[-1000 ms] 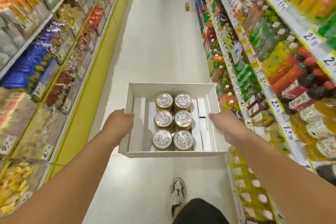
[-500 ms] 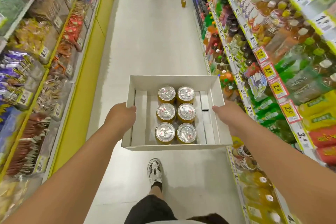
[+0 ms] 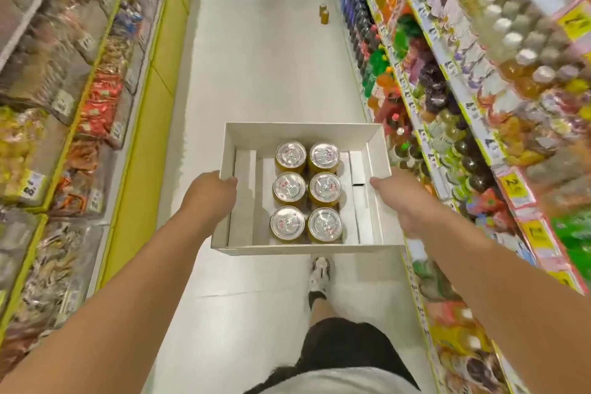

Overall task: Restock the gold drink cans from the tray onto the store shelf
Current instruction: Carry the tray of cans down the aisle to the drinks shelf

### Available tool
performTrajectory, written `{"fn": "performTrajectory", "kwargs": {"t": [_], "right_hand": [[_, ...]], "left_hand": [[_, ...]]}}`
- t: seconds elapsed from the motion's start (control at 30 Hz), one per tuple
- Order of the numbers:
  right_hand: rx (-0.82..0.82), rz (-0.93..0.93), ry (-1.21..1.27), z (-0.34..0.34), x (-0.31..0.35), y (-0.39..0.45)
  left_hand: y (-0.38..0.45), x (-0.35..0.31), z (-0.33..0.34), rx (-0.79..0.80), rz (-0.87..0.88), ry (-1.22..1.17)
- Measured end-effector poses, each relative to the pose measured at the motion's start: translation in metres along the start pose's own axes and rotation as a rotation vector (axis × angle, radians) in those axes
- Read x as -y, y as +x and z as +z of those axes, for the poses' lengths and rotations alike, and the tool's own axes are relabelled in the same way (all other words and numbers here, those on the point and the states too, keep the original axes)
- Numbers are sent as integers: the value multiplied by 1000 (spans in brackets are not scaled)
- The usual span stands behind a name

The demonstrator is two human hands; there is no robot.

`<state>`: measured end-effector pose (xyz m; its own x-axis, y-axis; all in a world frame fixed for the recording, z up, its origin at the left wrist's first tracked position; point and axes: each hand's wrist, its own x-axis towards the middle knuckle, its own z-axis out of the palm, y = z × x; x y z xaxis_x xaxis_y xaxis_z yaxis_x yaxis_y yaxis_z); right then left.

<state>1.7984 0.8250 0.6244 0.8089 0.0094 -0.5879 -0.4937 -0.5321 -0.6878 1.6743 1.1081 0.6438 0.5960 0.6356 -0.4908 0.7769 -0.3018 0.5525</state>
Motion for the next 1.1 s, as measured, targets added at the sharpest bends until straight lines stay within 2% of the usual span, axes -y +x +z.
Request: {"fn": "performTrajectory", "kwargs": {"t": [0.13, 0.27, 0.4, 0.73, 1.1], "right_hand": [[8, -16, -61, -9, 77, 86], [-23, -52, -150, -21, 154, 159], [18, -53, -140, -26, 218, 233], [-53, 16, -62, -3, 379, 420], [-35, 23, 30, -8, 549, 633]], "left_hand": [[78, -71, 1, -23, -37, -50], [151, -143, -4, -17, 8, -17], [226, -206, -9, -3, 17, -29], [451, -359, -33, 50, 74, -2], [663, -537, -48, 24, 108, 56]]}}
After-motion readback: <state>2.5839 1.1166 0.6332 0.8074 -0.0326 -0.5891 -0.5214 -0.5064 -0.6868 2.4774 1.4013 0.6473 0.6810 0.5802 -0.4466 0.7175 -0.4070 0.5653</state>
